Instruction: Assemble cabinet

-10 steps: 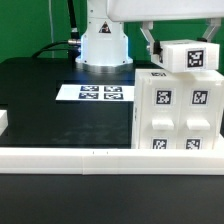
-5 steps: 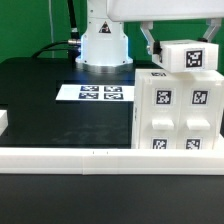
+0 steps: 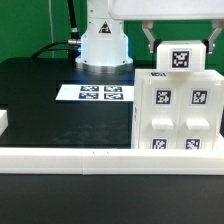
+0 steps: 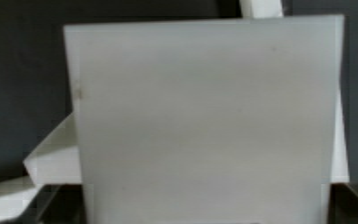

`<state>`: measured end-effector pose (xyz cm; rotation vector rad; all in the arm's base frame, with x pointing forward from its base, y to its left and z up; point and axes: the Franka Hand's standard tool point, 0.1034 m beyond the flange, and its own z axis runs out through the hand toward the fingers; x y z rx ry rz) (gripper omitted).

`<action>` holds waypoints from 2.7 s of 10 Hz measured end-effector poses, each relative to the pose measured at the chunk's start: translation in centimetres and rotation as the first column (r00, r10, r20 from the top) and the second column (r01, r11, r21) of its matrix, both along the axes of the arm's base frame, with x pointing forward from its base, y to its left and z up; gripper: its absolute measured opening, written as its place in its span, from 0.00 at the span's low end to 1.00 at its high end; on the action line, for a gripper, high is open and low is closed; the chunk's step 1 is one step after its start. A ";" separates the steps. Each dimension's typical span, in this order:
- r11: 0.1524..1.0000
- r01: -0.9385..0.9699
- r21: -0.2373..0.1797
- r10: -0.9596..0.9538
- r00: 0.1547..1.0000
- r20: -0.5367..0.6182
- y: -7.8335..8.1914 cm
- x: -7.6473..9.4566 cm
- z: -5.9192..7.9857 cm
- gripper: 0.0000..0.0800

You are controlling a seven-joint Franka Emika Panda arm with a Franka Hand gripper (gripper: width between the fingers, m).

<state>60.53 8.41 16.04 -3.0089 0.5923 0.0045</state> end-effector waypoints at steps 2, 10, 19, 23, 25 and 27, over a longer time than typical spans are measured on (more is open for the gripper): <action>0.982 0.188 0.005 -0.188 0.982 -0.012 0.1 0.0 0.0 0.70; 0.719 0.694 0.026 -0.691 0.719 -0.077 0.5 0.3 0.0 0.70; 0.725 0.686 0.064 -0.683 0.727 -0.065 1.1 0.6 2.3 1.00; 0.876 0.479 0.050 -0.478 0.878 -0.031 1.6 0.4 1.9 1.00; 0.955 0.291 0.052 -0.291 0.957 -0.005 2.2 0.5 2.2 1.00; 0.995 0.085 0.049 -0.086 0.996 0.022 2.1 0.7 2.4 1.00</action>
Offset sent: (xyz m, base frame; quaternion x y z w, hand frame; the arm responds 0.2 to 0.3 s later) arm -0.0007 -0.0070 -0.0034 -0.0103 0.0141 0.2684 0.9631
